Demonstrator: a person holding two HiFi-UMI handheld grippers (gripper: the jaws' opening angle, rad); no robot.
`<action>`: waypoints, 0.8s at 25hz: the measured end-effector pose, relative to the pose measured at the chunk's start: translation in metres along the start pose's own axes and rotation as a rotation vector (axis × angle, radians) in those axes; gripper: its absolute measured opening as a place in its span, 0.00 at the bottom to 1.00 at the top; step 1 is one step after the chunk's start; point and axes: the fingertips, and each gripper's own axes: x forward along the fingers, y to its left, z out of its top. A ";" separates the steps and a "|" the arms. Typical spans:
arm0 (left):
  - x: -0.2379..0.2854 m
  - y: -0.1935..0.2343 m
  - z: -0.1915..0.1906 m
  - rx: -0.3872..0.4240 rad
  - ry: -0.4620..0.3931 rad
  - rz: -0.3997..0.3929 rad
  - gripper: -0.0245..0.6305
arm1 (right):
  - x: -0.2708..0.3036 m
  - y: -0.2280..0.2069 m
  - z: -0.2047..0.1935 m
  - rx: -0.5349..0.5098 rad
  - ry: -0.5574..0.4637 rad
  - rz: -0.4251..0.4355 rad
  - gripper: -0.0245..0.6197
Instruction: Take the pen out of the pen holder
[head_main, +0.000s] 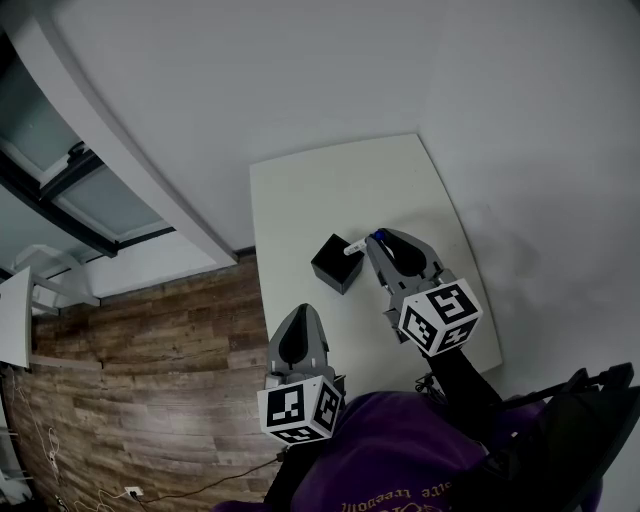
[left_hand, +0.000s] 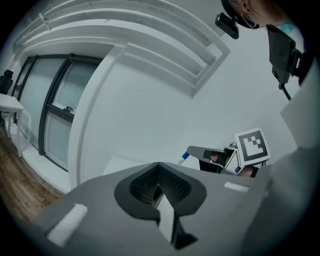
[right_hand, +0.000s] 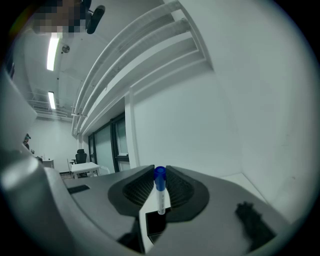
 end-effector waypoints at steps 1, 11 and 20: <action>0.000 0.000 0.000 0.000 0.000 0.000 0.05 | -0.001 0.000 0.002 0.001 -0.005 0.001 0.16; 0.001 -0.002 -0.003 -0.002 -0.002 0.000 0.05 | -0.005 -0.001 0.011 0.020 -0.040 0.014 0.16; 0.000 -0.003 -0.003 -0.002 -0.004 0.001 0.05 | -0.007 0.000 0.019 0.012 -0.060 0.013 0.16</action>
